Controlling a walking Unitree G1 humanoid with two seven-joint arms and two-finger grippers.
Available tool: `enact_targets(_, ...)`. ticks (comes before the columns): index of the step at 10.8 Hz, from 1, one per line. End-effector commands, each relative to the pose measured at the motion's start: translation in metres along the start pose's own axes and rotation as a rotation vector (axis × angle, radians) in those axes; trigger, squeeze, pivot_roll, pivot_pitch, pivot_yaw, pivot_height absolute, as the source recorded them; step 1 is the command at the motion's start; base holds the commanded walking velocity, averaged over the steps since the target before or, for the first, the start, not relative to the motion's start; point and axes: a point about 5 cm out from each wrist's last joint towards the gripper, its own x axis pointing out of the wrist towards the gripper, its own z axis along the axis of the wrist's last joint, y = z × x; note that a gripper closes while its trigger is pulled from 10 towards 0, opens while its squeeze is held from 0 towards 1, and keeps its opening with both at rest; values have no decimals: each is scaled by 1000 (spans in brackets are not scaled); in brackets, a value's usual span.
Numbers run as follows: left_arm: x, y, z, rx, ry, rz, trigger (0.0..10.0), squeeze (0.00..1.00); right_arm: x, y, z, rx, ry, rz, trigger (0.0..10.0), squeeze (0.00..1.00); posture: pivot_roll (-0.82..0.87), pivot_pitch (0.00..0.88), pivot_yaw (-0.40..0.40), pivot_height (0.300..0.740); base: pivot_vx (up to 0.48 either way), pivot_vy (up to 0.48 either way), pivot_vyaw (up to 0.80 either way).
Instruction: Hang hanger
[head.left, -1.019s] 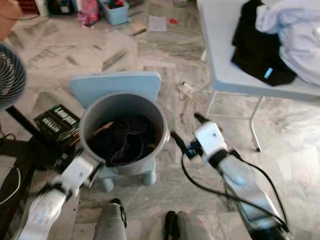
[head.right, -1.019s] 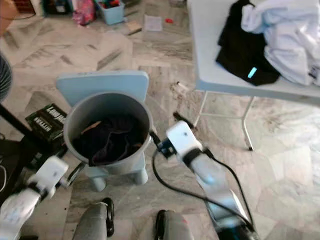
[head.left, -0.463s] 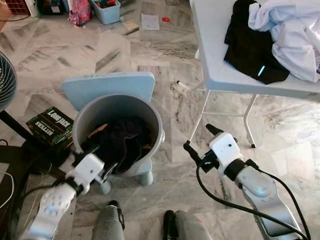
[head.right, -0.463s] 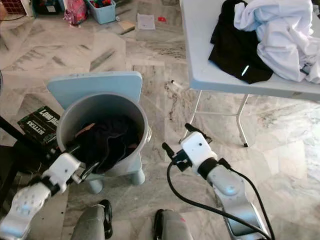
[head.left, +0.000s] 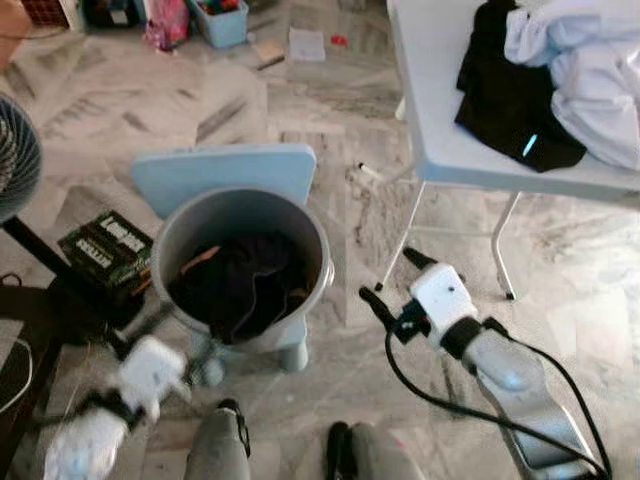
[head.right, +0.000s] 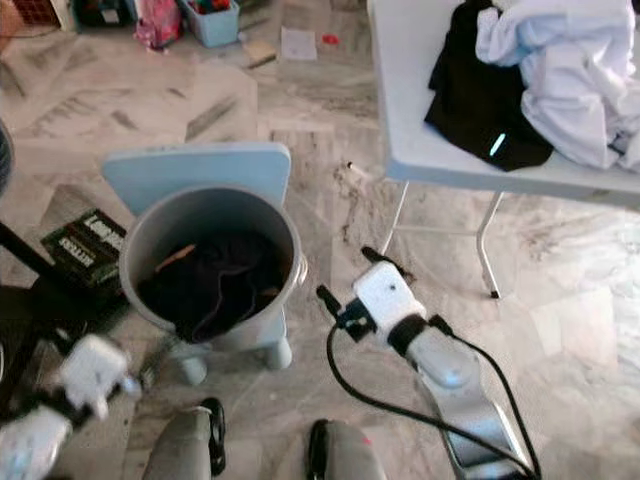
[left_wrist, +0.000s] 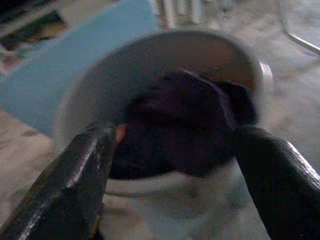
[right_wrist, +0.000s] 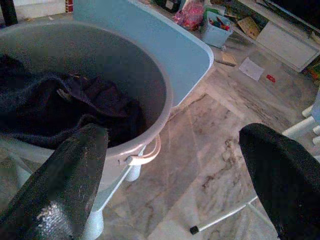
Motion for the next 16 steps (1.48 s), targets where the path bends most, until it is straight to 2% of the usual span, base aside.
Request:
enact_targets(1,-4,-8,-3,-9,21,-67,10000,1000,3,3,-3,0,10,24,10000,0,33,191,-98,740,0,0,0)
enact_targets(2,-5,-11,-10,2,62,-111,10000,1000,6,5,-4,8,19,38,10000,0,35,187,-101,740,0,0,0)
enact_targets(3,0,-6,-12,6,78,-57,10000,1000,8,1,-7,41,36,5,10000,0,24,177,-103,740,0,0,0)
enact_targets(4,13,2,-2,-16,69,32,10000,0,9,-8,-9,72,48,-46,10000,0,17,171,-100,740,0,0,0)
enact_targets(5,24,-1,9,-38,35,18,10000,0,9,-12,-13,118,59,-94,10000,0,17,167,-91,740,0,0,0)
enact_targets(8,37,-6,3,-43,56,-97,10000,0,13,-2,-8,92,35,-69,10000,0,1,165,-88,740,0,0,0)
enact_targets(9,38,-8,1,-29,64,-140,10000,0,13,-2,-7,88,31,-67,10000,0,-4,166,-89,740,0,0,0)
enact_targets(11,36,-17,0,-70,87,-256,10000,0,14,-7,-8,77,33,-74,10000,0,1,171,-89,740,0,0,0)
enact_targets(13,33,-21,-14,-64,143,-328,10000,0,19,-5,-4,75,19,-74,10000,0,-3,184,-94,740,0,0,0)
enact_targets(14,36,-18,-18,-62,158,-323,10000,0,20,-3,-2,74,14,-68,10000,0,-4,187,-97,740,0,0,0)
enact_targets(15,40,-13,-27,-4,196,-332,10000,0,20,-2,-1,72,10,-58,10000,0,-13,192,-102,740,0,0,0)
enact_targets(16,46,-8,-31,3,206,-322,10000,0,20,-3,0,69,9,-56,10000,0,-21,198,-107,740,0,0,0)
